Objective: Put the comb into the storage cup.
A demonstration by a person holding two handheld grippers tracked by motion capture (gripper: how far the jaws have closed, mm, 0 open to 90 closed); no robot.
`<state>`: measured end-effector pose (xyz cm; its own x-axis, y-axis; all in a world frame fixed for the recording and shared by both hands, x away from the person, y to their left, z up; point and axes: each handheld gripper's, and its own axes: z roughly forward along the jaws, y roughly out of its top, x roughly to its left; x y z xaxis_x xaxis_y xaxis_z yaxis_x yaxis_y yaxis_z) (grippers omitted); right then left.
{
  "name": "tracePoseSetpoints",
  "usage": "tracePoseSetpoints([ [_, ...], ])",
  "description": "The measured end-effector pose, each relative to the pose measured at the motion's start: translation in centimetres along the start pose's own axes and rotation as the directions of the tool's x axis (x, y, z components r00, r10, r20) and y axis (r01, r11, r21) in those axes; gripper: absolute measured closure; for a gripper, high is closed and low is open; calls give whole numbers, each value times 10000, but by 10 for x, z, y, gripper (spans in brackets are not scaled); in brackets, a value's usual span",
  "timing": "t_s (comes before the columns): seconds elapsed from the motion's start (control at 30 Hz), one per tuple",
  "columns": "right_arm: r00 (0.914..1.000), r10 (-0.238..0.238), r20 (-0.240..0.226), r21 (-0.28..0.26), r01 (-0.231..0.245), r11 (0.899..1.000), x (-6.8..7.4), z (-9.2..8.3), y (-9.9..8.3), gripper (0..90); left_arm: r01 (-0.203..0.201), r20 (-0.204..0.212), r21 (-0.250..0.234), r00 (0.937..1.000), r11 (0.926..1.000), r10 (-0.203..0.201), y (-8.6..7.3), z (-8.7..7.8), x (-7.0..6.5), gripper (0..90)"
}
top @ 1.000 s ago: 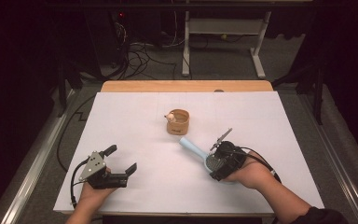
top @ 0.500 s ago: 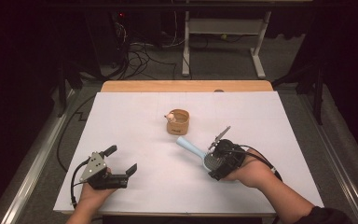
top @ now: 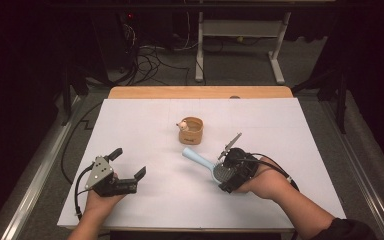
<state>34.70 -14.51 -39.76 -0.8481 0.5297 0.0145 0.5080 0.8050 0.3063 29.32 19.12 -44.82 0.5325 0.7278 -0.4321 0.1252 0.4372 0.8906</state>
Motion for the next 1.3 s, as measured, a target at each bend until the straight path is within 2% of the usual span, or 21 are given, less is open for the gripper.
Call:
tracePoseSetpoints([
  [0.13,10000,-66,-24,-95,65,9999,2,-3,3,205,-318,-132,-183,9994,9993,315,11,11,-2,4],
  [0.23,9998,-189,-31,-150,189,9997,3,-4,7,205,-150,-136,-467,9998,9988,144,14,19,-3,6],
  [0.33,9998,-178,-53,-186,177,9997,2,-4,9,205,-4,-63,-508,10000,9987,1,10,27,-5,8],
  [0.47,9996,-256,-95,-33,256,9997,4,0,12,205,-255,-57,-255,9997,9993,253,-2,33,-7,8],
  [0.7,9987,-487,-165,58,488,9988,9,8,19,205,-574,424,-335,9974,9978,587,-14,24,-16,10],
  [0.87,9981,-565,-234,106,568,9983,13,11,24,205,-1120,472,-198,9925,9935,1128,-24,20,-17,10],
  [0.97,9976,-628,-281,92,631,9980,13,12,27,205,-1640,527,16,9851,9865,1636,-33,18,-16,10],
  [1.03,9977,-599,-322,42,601,9982,14,11,29,205,-1634,547,146,9852,9865,1624,-36,18,-16,10],
  [1.13,9973,-650,-347,99,654,9978,14,11,32,205,-1791,658,204,9819,9836,1774,-40,18,-19,10],
  [1.2,9972,-655,-353,108,659,9978,14,10,34,205,-2107,751,287,9752,9771,2081,-43,18,-21,10],
  [1.3,9972,-690,-302,123,694,9975,14,9,36,205,-2271,929,378,9704,9731,2228,-48,17,-25,11],
])
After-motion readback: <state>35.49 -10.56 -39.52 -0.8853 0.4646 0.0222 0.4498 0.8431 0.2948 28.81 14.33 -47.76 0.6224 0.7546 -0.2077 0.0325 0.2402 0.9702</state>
